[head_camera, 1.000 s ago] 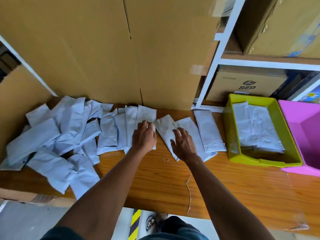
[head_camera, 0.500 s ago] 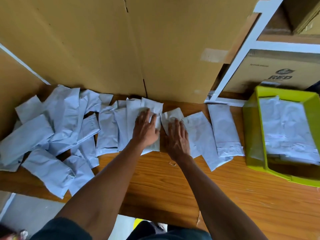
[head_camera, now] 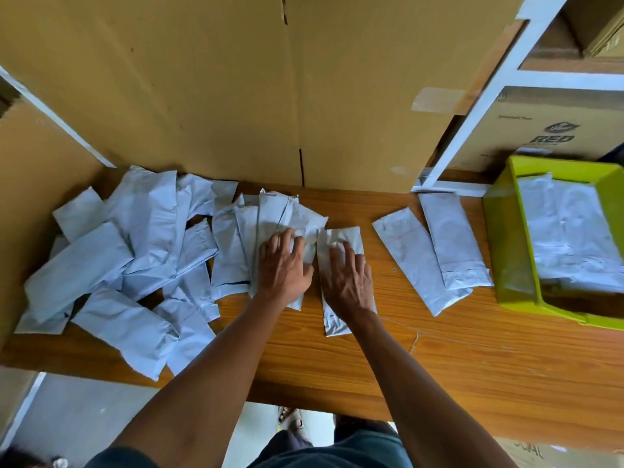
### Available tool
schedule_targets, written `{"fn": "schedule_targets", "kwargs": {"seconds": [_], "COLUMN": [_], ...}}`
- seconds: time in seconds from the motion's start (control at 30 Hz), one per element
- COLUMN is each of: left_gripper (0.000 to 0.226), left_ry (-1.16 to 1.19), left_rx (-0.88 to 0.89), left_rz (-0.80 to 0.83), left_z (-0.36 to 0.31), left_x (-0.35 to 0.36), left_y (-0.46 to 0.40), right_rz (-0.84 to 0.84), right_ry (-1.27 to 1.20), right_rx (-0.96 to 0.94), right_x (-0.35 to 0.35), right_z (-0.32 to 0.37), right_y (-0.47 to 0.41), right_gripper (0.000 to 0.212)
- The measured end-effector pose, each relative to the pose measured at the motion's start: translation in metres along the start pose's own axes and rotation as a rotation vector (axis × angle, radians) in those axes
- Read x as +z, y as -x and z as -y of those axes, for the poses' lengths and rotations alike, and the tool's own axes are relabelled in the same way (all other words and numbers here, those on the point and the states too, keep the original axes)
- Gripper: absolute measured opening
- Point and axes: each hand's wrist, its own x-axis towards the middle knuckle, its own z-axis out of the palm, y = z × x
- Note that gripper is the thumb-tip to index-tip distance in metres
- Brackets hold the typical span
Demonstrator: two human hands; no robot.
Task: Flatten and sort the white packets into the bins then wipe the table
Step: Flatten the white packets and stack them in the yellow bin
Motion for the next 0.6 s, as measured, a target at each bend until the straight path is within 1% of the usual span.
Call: {"fn": "schedule_targets", "kwargs": {"seconds": [0.1, 0.2, 0.33, 0.43, 0.53, 0.6], "left_gripper": [0.081, 0.091, 0.087, 0.082, 0.076, 0.082], "left_ry": [0.019, 0.060, 0.075, 0.060, 0.078, 0.070], "left_rx": [0.005, 0.074, 0.121, 0.110, 0.079, 0.068], "left_rz": [0.011, 0.102, 0.160, 0.166, 0.108, 0.077], "left_z": [0.001, 0.003, 0.006, 0.001, -0.006, -0.009], "left_x": [0.004, 0.013, 0.019, 0.016, 0.013, 0.016], "left_y": [0.000, -0.005, -0.006, 0.000, 0.002, -0.005], "right_rz": [0.067, 0.106, 0.079, 0.043, 0.054, 0.072], "right_ry": [0.032, 0.034, 0.043, 0.046, 0.063, 0.062], "right_rx": [0.106, 0.127, 0.118, 0.169, 0.226, 0.234], "right_x": [0.006, 0.017, 0.022, 0.017, 0.015, 0.016], "right_z": [0.006, 0.004, -0.006, -0.008, -0.008, -0.010], "right_y": [0.013, 0.018, 0.025, 0.030, 0.027, 0.023], "right_gripper": [0.085, 0.084, 0.078, 0.075, 0.077, 0.080]}}
